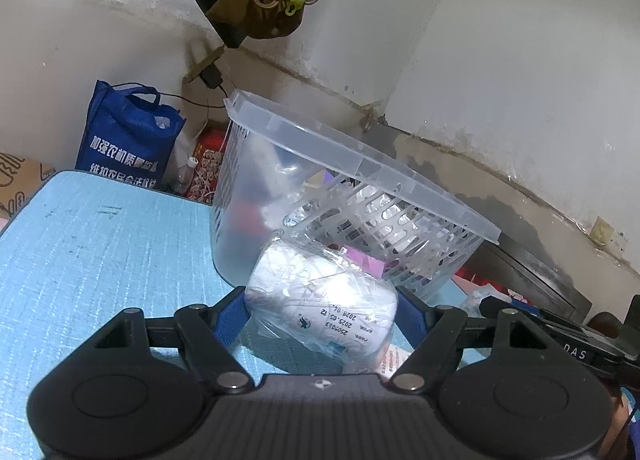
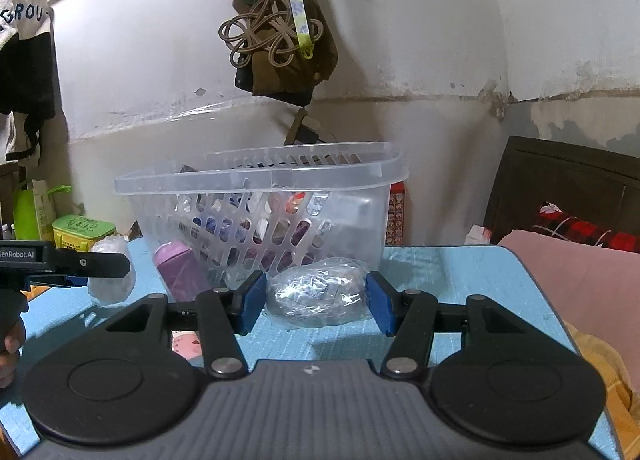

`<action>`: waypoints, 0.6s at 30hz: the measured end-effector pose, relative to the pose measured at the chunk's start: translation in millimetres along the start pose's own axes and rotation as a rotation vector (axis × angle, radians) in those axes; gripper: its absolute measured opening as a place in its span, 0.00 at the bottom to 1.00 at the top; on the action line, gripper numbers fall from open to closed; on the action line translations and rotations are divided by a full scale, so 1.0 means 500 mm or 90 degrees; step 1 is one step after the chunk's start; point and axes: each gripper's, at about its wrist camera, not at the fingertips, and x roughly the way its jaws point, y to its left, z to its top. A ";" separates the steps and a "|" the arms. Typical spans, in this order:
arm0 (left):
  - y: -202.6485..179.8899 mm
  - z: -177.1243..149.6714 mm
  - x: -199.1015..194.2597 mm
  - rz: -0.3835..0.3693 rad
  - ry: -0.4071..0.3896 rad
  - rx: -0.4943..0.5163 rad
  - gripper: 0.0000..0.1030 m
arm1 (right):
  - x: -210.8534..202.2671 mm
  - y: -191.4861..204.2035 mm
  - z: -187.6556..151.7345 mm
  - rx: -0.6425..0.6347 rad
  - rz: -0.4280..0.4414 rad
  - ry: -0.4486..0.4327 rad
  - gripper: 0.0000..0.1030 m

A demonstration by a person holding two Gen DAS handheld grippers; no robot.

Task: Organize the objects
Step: 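Lift both items into the clear basket and open both grippers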

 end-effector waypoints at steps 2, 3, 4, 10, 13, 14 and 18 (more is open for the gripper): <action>-0.001 -0.001 -0.003 0.001 -0.005 0.001 0.77 | -0.002 0.001 0.000 0.000 0.000 -0.001 0.56; -0.001 -0.001 -0.005 0.001 -0.009 0.002 0.77 | -0.002 0.002 0.000 -0.001 0.002 -0.004 0.56; -0.001 -0.002 -0.007 0.003 -0.012 0.003 0.77 | -0.005 0.002 0.000 -0.003 0.006 -0.009 0.56; -0.011 -0.006 -0.039 0.031 -0.077 0.020 0.77 | -0.025 -0.003 0.002 0.009 0.037 -0.039 0.56; -0.020 -0.003 -0.063 0.022 -0.101 0.035 0.77 | -0.053 -0.014 0.013 0.031 0.060 -0.043 0.56; -0.024 0.002 -0.077 0.023 -0.114 0.035 0.77 | -0.070 -0.014 0.020 0.025 0.051 -0.058 0.56; -0.072 0.071 -0.118 -0.005 -0.163 0.058 0.77 | -0.119 -0.023 0.083 0.041 0.066 -0.114 0.56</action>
